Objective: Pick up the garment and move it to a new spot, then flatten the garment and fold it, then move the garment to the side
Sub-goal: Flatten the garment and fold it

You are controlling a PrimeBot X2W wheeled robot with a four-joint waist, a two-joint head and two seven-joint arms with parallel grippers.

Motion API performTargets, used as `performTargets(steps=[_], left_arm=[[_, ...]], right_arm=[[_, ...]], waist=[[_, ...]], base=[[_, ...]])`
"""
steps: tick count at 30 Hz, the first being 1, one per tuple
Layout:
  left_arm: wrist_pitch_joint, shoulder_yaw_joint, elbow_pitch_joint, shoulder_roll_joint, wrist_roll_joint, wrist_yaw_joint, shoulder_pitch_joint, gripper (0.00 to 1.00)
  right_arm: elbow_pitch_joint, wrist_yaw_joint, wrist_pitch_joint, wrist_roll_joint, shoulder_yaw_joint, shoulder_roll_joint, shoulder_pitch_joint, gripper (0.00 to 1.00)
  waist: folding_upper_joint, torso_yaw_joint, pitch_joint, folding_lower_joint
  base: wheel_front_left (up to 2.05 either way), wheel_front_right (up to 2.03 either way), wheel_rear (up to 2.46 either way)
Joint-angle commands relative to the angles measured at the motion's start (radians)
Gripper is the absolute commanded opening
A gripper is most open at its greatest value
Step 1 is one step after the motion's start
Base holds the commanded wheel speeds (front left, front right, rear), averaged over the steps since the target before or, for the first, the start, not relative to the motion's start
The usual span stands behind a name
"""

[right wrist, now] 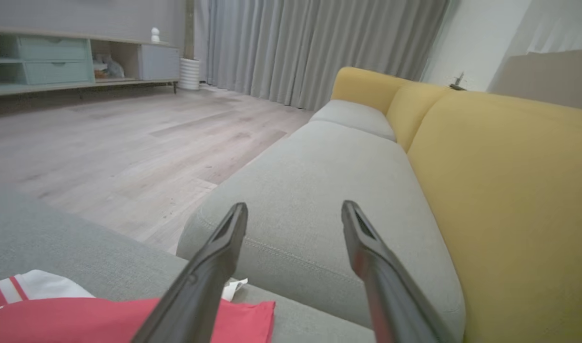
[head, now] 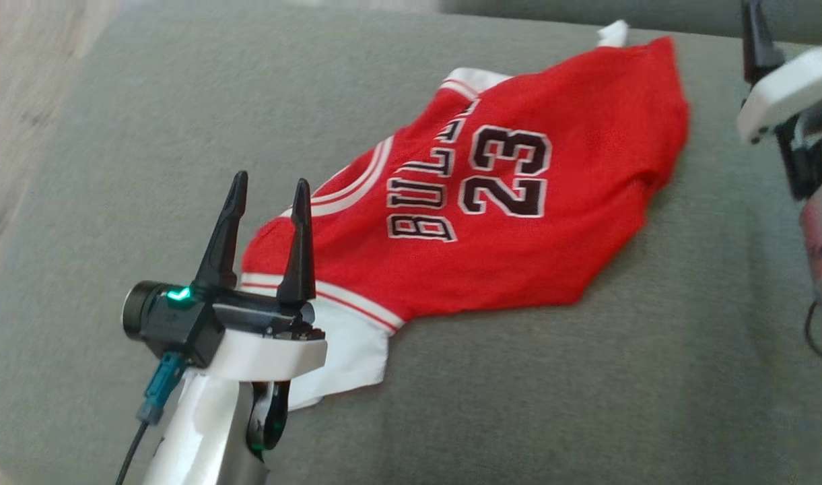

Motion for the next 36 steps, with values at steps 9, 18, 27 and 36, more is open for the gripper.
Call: performTargets(steps=[9, 18, 27, 36], left_arm=[[-0.005, 0.023, -0.03, 0.005, 0.005, 0.002, 0.01, 1.0], [-0.005, 0.0, 0.003, 0.005, -0.003, 0.004, 0.04, 1.0], [-0.005, -0.013, 0.037, 0.005, 0.01, -0.011, 0.021, 1.0], [0.039, -0.187, 0.19, 0.005, 0.054, -0.043, -0.069, 1.0]], right_arm=[[-0.27, -0.001, -0.033, 0.078, -0.133, 0.124, 0.307, 1.0], [-0.566, -0.001, -0.037, 0.088, -0.212, 0.259, 0.707, 1.0], [-0.656, -0.001, -0.036, 0.159, -0.172, 0.26, 0.784, 1.0], [-0.664, -0.001, -0.033, 0.18, -0.161, 0.261, 0.793, 1.0]], waist=[[0.0, -0.142, -0.105, 0.0001], [0.0, -0.221, -0.128, 0.0001], [0.0, -0.259, -0.112, 0.0001], [0.0, -0.302, -0.076, 0.0001]], base=[[0.0, 0.0, 0.0], [0.0, 0.0, 0.0], [0.0, 0.0, 0.0], [0.0, 0.0, 0.0]])
